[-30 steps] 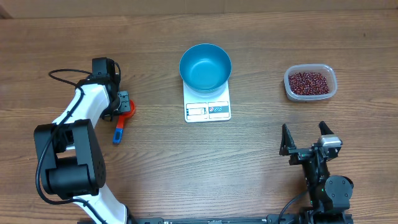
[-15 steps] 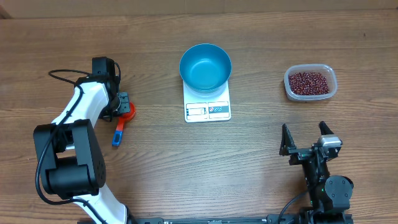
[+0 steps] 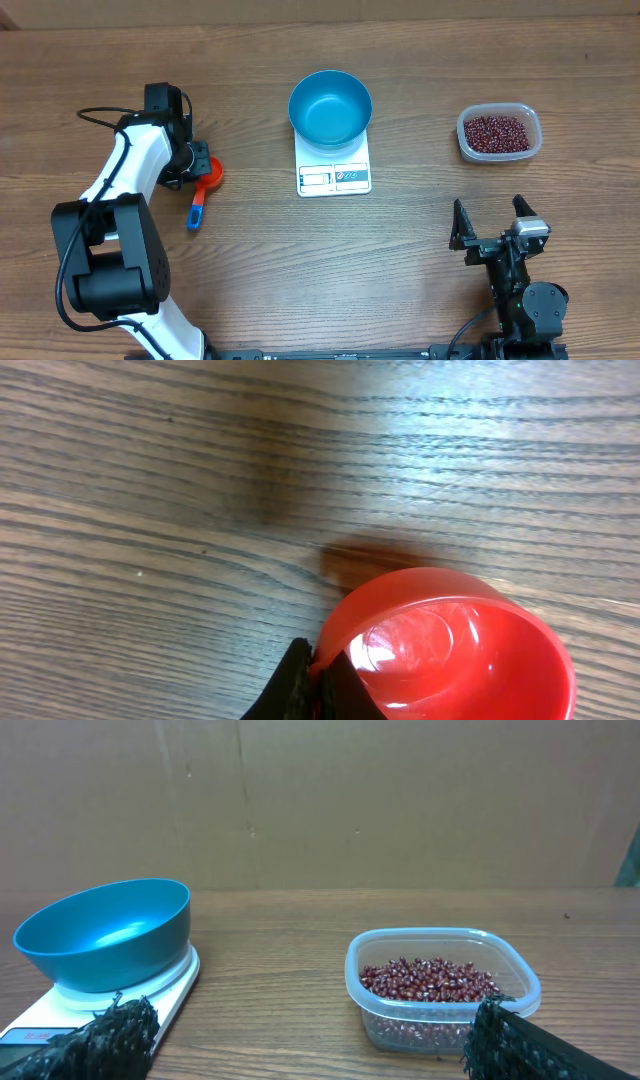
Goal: Scoop item into bowl and weigh 150g on scale
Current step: 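Lift the red cup with the left gripper toward the scale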
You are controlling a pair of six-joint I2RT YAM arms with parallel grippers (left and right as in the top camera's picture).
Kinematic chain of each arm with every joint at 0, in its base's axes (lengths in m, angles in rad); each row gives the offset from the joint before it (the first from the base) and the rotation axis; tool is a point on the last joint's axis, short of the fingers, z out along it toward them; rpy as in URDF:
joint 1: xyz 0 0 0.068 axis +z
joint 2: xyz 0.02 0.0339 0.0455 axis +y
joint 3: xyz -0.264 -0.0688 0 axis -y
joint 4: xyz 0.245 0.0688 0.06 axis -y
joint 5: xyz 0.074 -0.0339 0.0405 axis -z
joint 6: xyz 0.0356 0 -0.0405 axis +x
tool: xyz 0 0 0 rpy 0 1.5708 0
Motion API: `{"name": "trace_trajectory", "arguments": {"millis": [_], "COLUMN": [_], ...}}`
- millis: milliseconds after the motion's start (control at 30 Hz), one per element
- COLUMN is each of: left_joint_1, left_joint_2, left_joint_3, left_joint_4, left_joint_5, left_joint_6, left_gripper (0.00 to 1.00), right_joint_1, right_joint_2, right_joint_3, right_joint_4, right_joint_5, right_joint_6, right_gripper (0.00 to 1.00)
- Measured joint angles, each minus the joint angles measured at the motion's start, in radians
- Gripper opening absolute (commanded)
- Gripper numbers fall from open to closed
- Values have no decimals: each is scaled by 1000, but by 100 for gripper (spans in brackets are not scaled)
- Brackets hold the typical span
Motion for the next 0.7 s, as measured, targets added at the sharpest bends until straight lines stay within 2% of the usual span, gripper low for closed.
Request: {"name": "trace_trajectory", "arguments": {"millis": [100, 433, 700], "left_joint_1": [0, 0, 0], "left_joint_2": [-13, -136, -189], "left_joint_3": [0, 0, 0], "left_joint_4": [-1, -71, -95], "left_joint_5": [13, 24, 29], "left_joint_6": [-11, -187, -236], "left_gripper": [4, 4, 4], "right_joint_1": [0, 0, 0], "right_joint_2": [0, 0, 0], "right_joint_3": [0, 0, 0], "right_joint_4": [0, 0, 0], "right_joint_5": [0, 0, 0], "right_joint_6": [0, 0, 0], "right_gripper": [100, 100, 100]}}
